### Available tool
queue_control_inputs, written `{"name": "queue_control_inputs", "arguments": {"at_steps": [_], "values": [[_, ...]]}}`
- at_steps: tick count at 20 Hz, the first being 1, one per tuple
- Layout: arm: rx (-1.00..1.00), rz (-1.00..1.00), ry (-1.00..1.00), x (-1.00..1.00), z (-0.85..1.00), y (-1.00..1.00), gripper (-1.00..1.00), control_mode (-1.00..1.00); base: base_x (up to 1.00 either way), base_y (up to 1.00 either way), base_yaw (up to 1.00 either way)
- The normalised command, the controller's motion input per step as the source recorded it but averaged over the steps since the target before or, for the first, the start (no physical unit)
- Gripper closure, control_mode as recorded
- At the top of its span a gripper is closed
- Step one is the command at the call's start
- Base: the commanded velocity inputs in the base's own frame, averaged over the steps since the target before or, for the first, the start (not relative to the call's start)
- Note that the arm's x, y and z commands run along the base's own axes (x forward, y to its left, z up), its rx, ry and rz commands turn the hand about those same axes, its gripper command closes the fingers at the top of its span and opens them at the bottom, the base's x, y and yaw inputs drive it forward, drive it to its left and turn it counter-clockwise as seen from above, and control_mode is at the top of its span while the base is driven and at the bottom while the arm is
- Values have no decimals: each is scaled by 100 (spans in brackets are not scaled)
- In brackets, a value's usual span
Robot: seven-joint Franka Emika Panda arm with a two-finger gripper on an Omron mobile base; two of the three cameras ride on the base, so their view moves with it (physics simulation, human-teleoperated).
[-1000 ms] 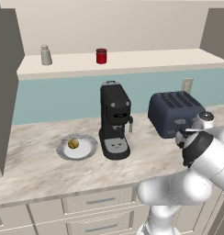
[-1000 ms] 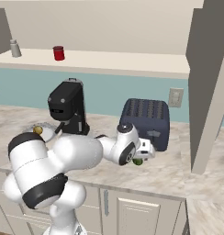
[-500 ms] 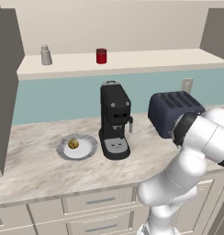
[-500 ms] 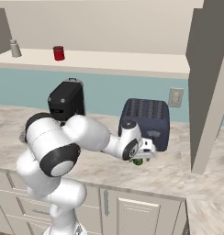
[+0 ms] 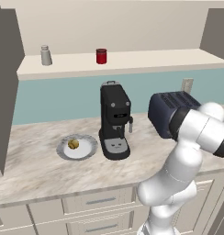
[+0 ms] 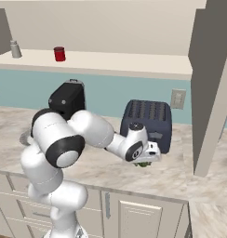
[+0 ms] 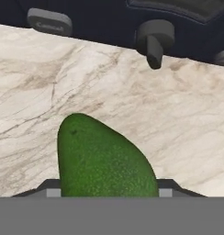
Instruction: Pick the avocado and bread from the counter and place them on the plate. Then pick the jam from the cabinet and place it next to the plate. Lastly close the cabinet door.
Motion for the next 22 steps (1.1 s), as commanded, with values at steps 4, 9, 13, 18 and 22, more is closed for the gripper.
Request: {"name": "queue_control_inputs", "arguments": {"at_steps": [4,9,13,18,22], "values": [[3,-5,0,3,28,1,100,-100,0,0,0],[9,-4,-7,-7,82,12,100,-100,0,0,0],[7,0,-18,-38,100,46,100,-100,0,0,0],[1,5,-5,-74,99,67,100,-100,0,0,0],[-1,11,-1,-99,63,94,100,-100,0,0,0]]}}
